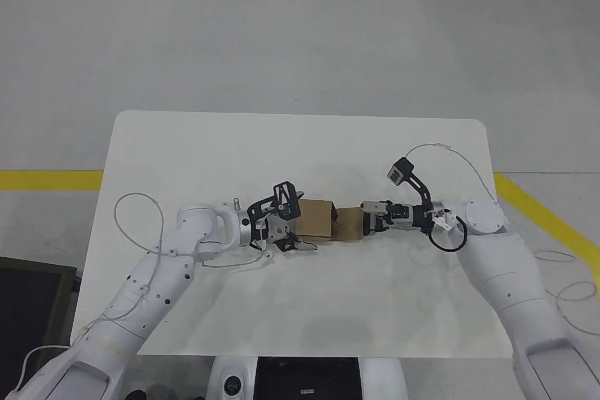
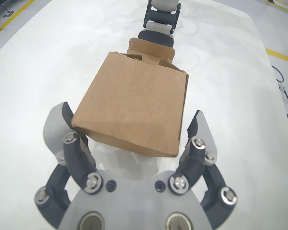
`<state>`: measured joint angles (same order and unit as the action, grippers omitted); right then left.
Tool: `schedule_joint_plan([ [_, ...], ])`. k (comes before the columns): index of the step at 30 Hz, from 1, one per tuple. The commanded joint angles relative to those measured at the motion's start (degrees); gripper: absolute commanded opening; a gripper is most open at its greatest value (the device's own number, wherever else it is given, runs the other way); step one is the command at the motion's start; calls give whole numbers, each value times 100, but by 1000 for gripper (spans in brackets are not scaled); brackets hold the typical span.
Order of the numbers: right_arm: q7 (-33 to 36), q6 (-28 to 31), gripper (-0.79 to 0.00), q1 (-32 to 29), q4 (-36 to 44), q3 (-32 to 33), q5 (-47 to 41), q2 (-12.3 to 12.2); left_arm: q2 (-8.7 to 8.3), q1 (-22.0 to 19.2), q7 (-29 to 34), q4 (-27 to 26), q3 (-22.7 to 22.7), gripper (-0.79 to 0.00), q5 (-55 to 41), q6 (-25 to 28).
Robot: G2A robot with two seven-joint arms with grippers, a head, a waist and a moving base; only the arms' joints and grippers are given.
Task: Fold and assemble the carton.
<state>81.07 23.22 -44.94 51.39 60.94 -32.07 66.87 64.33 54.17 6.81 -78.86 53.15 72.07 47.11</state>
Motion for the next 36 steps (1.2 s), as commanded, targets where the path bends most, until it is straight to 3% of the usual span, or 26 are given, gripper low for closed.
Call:
schedule_joint_plan([
  [1,41,-41,0,1,104,-3,-98,-8,3,-3,7,0,-3,0,3,4],
  [6,138,-138,0,-70,277,-9,-534,-8,14,-17,9,11,-18,0,-5,16],
  [16,274,-394,0,212,-174,-392,-36,71,28,-32,-12,58,-14,0,4,24],
  [26,398,-399,0,262,-181,-548,-727,243,28,-26,-45,73,22,0,23,52],
  [36,271,-311,0,263,51,-743,-730,362,27,-13,-46,83,51,0,28,81],
])
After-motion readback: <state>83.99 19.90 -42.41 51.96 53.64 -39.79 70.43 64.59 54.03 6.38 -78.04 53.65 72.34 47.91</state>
